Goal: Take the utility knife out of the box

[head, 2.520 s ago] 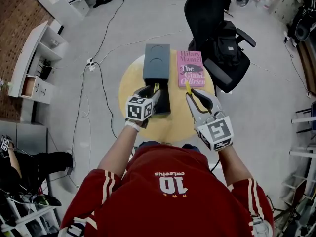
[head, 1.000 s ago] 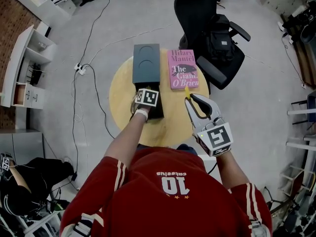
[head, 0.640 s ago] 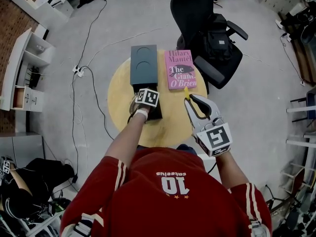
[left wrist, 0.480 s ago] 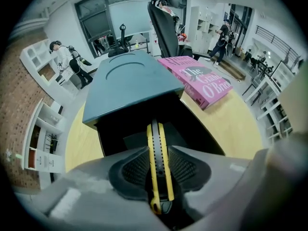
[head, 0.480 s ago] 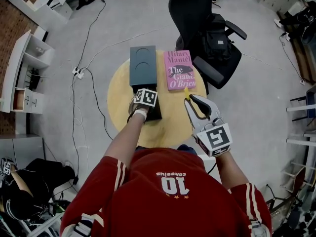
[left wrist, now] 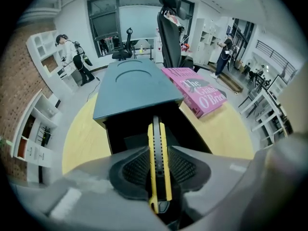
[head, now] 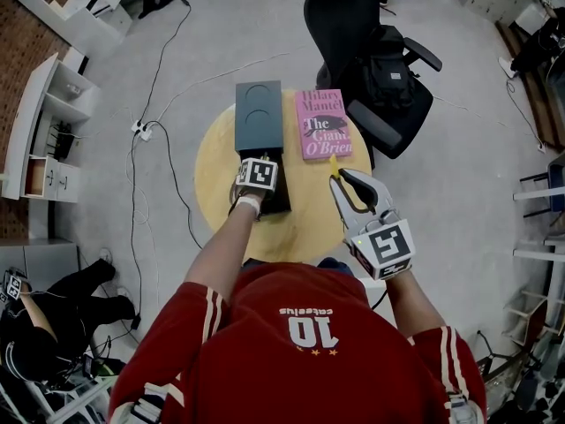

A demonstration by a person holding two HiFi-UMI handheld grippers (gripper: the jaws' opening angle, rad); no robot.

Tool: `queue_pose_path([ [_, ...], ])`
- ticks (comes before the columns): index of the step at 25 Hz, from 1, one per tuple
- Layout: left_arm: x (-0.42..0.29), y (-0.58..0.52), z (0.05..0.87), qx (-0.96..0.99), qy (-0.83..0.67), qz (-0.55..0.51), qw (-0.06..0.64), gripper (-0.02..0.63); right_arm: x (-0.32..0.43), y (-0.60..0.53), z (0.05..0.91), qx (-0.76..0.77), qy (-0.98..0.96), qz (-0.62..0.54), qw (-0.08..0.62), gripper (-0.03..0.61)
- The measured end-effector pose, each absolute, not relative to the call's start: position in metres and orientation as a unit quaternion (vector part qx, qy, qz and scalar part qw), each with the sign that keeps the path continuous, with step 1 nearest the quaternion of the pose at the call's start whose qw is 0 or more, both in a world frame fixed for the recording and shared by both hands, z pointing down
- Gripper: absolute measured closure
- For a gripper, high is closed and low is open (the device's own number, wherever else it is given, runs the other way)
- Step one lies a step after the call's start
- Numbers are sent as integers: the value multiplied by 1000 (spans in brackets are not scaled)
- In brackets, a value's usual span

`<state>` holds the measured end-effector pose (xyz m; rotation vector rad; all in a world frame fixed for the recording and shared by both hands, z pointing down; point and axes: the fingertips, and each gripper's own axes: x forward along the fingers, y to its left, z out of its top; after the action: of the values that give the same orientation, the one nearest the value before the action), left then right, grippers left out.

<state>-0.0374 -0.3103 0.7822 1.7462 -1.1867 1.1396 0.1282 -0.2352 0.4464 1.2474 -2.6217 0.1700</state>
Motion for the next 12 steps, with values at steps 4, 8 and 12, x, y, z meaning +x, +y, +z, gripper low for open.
queue_pose_path([
  [4, -37, -307, 769, 688, -464, 421, 366, 486, 124, -229, 442, 422, -898, 54, 113, 517],
  [8, -31, -303, 754, 702, -461, 402, 364, 486, 121, -227, 440, 418, -900, 49, 110, 517],
  [12, -31, -298, 736, 711, -463, 395, 351, 486, 119, -222, 437, 415, -903, 47, 105, 517],
])
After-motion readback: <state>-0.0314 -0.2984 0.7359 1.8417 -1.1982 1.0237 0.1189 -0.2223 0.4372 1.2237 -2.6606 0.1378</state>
